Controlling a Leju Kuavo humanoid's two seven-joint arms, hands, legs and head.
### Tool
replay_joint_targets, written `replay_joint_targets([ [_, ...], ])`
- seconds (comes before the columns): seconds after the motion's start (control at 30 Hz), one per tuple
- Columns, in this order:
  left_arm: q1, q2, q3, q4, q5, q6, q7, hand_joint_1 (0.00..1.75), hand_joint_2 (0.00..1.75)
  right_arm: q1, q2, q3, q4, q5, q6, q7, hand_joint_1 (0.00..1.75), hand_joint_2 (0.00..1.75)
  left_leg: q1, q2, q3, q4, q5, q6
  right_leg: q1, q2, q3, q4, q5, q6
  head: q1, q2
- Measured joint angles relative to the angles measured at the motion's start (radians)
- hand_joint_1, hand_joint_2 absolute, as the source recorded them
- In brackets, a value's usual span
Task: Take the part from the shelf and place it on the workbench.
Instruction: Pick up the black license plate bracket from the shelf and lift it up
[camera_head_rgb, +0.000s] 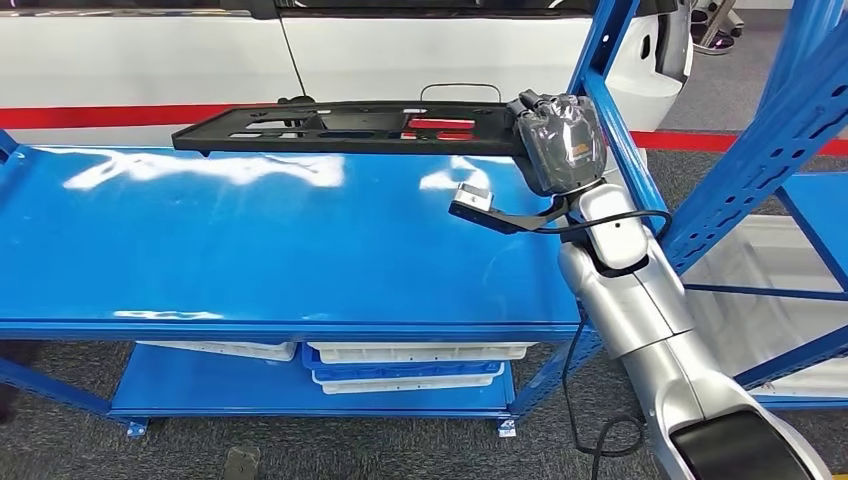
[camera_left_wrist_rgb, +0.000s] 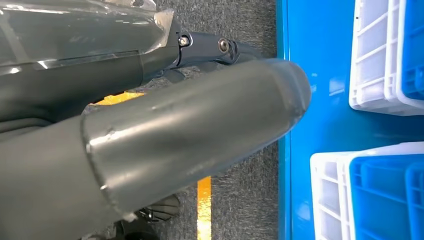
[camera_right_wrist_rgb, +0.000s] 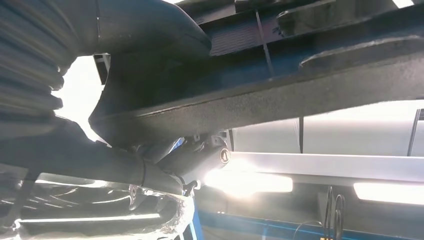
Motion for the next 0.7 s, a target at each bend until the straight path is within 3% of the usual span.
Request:
replay_joint_targets([
  [0.03, 0.0, 0.001, 0.0, 0.001, -0.003, 0.0, 0.003, 0.0, 0.0, 0.005, -0.001, 0.0, 0.003, -0.001, -0.003, -0.001, 1.73, 1.75, -0.002, 0.0, -0.002, 0.0, 0.001, 0.0, 0.0, 0.0, -0.017, 0.041, -0.012, 0.001, 0.0, 0.0],
  [0.07, 0.0, 0.002, -0.001, 0.001, -0.006, 0.0, 0.006, 0.0, 0.0, 0.008, -0.001, 0.0, 0.006, -0.002, -0.006, -0.002, 1.73, 1.75, -0.003, 0.0, -0.003, 0.0, 0.003, 0.001, 0.001, 0.0, -0.014, 0.043, -0.008, 0.004, 0.0, 0.0],
  [0.1, 0.0, 0.003, -0.001, 0.002, -0.008, 0.0, 0.008, 0.0, 0.0, 0.009, -0.001, 0.0, 0.009, -0.002, -0.006, -0.002, 1.73, 1.75, -0.005, -0.001, -0.004, 0.0, 0.005, 0.0, 0.002, 0.0, 0.011, 0.001, 0.012, 0.008, 0.0, 0.0],
  [0.13, -0.001, 0.003, -0.002, 0.002, -0.011, 0.0, 0.009, 0.0, 0.0, 0.009, -0.001, 0.0, 0.011, -0.002, -0.006, -0.002, 1.73, 1.75, -0.007, -0.003, -0.004, 0.0, 0.007, -0.001, 0.005, 0.0, 0.053, -0.075, 0.04, 0.008, 0.0, 0.0],
  [0.2, -0.003, 0.002, -0.003, 0.003, -0.015, 0.001, 0.01, 0.0, 0.0, 0.009, 0.001, 0.0, 0.014, -0.002, -0.006, -0.002, 1.73, 1.75, -0.009, -0.006, -0.006, -0.001, 0.013, -0.008, 0.015, 0.0, 0.13, -0.211, 0.083, -0.003, -0.003, 0.0],
  [0.27, -0.005, 0.0, -0.004, 0.005, -0.017, 0.002, 0.012, 0.0, 0.0, 0.009, 0.004, 0.0, 0.015, -0.002, -0.008, -0.002, 1.73, 1.75, -0.007, -0.01, -0.008, -0.004, 0.022, -0.019, 0.025, -0.001, 0.15, -0.256, 0.099, -0.015, -0.004, 0.0],
  [0.33, -0.005, 0.001, -0.007, 0.006, -0.019, 0.003, 0.013, 0.0, 0.0, 0.008, 0.008, 0.0, 0.018, -0.002, -0.01, -0.002, 1.73, 1.75, -0.006, -0.014, -0.011, -0.007, 0.027, -0.031, 0.015, -0.004, 0.146, -0.271, 0.114, -0.024, -0.001, 0.0],
  [0.4, -0.006, 0.004, -0.009, 0.007, -0.02, 0.005, 0.013, 0.0, 0.0, 0.007, 0.012, 0.001, 0.02, -0.001, -0.011, -0.002, 1.73, 1.75, -0.007, -0.004, -0.027, 0.025, -0.011, -0.044, -0.002, -0.01, 0.147, -0.286, 0.132, -0.038, -0.002, 0.0],
  [0.47, -0.006, 0.007, -0.009, 0.007, -0.022, 0.006, 0.013, 0.0, 0.0, 0.005, 0.014, 0.001, 0.024, 0.0, -0.011, -0.001, 1.73, 1.75, 0.005, 0.014, -0.066, 0.135, -0.095, -0.062, -0.009, -0.017, 0.138, -0.291, 0.148, -0.044, -0.005, 0.0],
  [0.53, -0.006, 0.01, -0.009, 0.008, -0.023, 0.007, 0.015, 0.0, 0.0, 0.006, 0.014, 0.0, 0.029, 0.004, -0.011, 0.0, 1.73, 1.75, 0.025, 0.025, -0.097, 0.25, -0.154, -0.084, -0.014, -0.021, 0.121, -0.289, 0.159, -0.037, -0.006, 0.0],
  [0.57, -0.006, 0.012, -0.01, 0.008, -0.024, 0.007, 0.016, 0.0, 0.0, 0.006, 0.014, 0.0, 0.032, 0.005, -0.011, 0.001, 1.73, 1.75, 0.035, 0.028, -0.092, 0.264, -0.156, -0.095, -0.018, -0.022, 0.112, -0.287, 0.165, -0.03, -0.006, 0.0],
  [0.6, -0.006, 0.014, -0.01, 0.008, -0.025, 0.007, 0.017, 0.0, 0.0, 0.006, 0.014, 0.0, 0.035, 0.007, -0.011, 0.002, 1.73, 1.75, 0.045, 0.032, -0.066, 0.238, -0.141, -0.107, -0.025, -0.022, 0.102, -0.281, 0.169, -0.025, -0.006, 0.0],
  [0.67, -0.008, 0.015, -0.011, 0.008, -0.028, 0.006, 0.017, 0.0, 0.0, 0.005, 0.013, 0.0, 0.037, 0.01, -0.011, 0.003, 1.73, 1.75, 0.063, 0.037, 0.021, 0.111, -0.101, -0.135, -0.037, -0.022, 0.079, -0.259, 0.172, -0.012, -0.007, 0.0],
  [0.7, -0.008, 0.015, -0.012, 0.008, -0.03, 0.006, 0.017, 0.0, 0.0, 0.004, 0.013, 0.0, 0.038, 0.012, -0.011, 0.004, 1.73, 1.75, 0.066, 0.034, 0.05, 0.065, -0.086, -0.14, -0.037, -0.021, 0.066, -0.246, 0.173, -0.003, -0.009, 0.0],
])
